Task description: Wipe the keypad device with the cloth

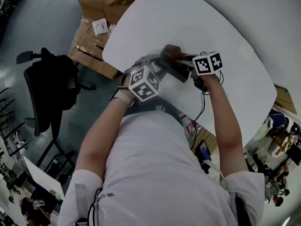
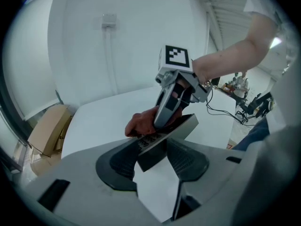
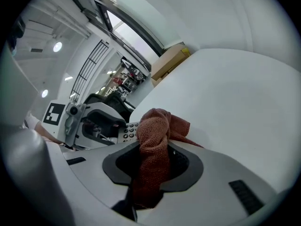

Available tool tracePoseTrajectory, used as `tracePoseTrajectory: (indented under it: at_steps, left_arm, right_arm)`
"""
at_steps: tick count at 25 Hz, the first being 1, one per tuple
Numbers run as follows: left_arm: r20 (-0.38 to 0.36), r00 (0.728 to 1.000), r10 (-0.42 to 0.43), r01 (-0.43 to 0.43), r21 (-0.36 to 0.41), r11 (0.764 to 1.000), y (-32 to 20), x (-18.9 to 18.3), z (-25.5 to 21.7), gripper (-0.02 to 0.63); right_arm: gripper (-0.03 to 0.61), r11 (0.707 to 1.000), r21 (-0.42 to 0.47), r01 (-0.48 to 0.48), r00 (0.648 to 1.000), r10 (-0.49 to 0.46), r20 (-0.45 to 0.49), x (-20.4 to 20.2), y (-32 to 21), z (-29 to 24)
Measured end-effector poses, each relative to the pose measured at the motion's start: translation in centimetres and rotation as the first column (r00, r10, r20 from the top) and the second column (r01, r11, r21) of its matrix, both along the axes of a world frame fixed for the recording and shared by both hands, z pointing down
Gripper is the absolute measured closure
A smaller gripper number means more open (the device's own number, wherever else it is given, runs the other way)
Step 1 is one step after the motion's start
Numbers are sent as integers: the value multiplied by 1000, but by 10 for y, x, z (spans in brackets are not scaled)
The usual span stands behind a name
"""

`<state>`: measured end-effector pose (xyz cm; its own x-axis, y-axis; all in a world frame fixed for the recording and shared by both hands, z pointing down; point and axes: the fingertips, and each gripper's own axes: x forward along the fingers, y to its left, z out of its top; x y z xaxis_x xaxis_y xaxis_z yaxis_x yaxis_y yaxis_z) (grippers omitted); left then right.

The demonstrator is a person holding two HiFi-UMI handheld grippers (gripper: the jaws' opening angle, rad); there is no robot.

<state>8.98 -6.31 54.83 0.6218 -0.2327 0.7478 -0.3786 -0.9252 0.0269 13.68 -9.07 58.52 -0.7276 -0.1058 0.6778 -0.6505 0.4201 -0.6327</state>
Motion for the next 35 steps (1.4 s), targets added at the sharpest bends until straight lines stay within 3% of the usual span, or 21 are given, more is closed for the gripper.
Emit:
tracePoseTrajectory:
  at_steps: [16,23,35]
  left_arm:
    - [-10,1000,10,-10,-1,1000,0,1,-1,431]
    - [-13,1000,11,-12,-2,1000,-1,1,-1,430]
    - [-19,1000,15,-15,4,1000,-1,0,0,430]
  right_arm:
    - [465,994,-44,-99,992,95,-86,15,-47,44]
    - [465,996,24,-87,988,89,-122,12,-44,37]
    - [465,998,65,-14,999,17,-47,-11,-23,9]
